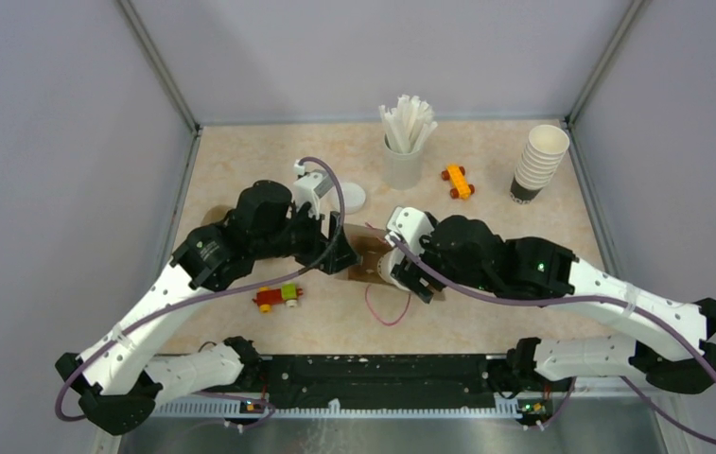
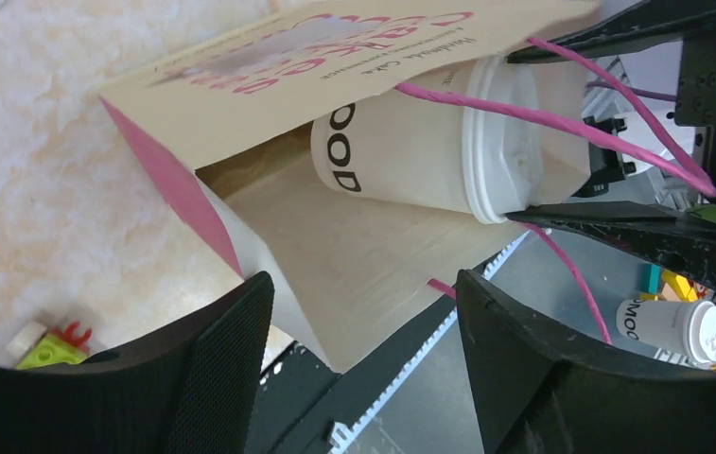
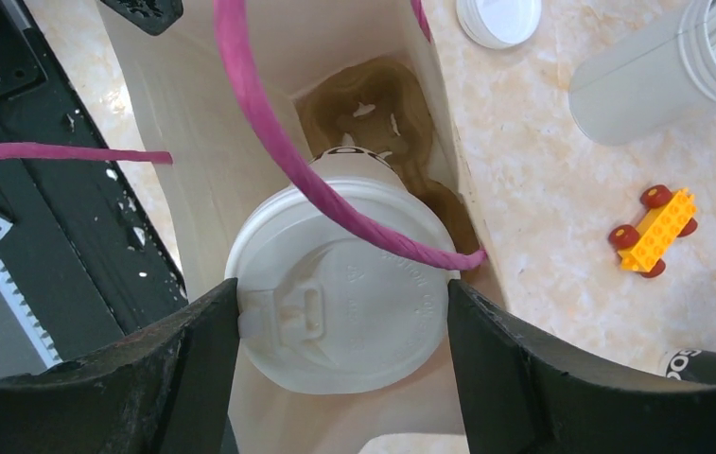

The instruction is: Pack the takeout coffee

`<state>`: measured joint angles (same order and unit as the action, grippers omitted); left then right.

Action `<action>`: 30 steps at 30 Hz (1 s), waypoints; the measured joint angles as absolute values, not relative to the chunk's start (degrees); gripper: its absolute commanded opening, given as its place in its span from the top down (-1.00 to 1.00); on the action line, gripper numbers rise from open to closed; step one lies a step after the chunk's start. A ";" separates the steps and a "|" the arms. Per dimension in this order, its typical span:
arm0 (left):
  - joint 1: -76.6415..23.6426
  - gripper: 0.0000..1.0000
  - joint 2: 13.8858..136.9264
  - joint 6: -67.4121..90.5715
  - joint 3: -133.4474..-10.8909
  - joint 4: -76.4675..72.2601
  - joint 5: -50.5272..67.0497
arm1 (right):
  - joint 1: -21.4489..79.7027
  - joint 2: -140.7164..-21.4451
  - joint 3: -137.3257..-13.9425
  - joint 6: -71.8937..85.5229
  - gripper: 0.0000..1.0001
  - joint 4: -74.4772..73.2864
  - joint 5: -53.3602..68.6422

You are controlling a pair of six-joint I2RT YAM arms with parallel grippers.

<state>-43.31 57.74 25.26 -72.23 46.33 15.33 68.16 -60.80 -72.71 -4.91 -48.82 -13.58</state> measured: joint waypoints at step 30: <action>-41.17 0.24 63.05 22.87 -77.76 56.75 6.59 | 73.52 -62.00 -69.78 -3.11 -0.04 -48.86 -20.47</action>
